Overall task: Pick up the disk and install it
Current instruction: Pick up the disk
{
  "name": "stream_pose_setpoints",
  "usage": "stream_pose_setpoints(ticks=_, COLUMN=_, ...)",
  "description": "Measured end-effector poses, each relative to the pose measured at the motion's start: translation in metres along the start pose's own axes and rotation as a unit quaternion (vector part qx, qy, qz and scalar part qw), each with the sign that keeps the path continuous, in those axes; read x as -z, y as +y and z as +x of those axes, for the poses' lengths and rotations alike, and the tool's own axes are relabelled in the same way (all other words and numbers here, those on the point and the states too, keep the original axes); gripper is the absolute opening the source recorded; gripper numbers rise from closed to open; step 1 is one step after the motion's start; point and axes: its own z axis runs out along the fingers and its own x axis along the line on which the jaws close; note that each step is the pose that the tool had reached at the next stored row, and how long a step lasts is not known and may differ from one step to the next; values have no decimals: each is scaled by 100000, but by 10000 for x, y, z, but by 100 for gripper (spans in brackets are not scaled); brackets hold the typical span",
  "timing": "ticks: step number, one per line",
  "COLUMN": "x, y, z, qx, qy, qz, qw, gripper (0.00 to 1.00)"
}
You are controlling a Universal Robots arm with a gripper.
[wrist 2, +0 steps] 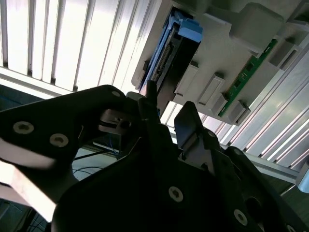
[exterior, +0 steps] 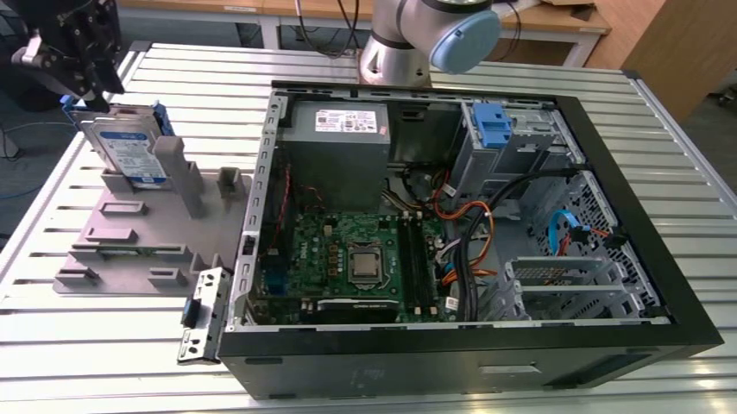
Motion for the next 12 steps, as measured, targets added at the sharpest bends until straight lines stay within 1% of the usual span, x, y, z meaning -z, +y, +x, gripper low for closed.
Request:
stream_pose_setpoints(ticks=2, x=0, y=0, z=0, qx=1, qy=-1, qz=2, qw=100000, gripper=47)
stream_pose_setpoints(ticks=3, x=0, y=0, z=0, qx=1, qy=-1, qz=2, qw=100000, gripper=47)
stream_pose_setpoints(ticks=4, x=0, y=0, z=0, qx=-1, qy=-2, qz=3, qw=100000, gripper=53)
stream_pose_setpoints(ticks=12, x=0, y=1, z=0, qx=0, qy=-1, qz=1, qw=100000, gripper=53)
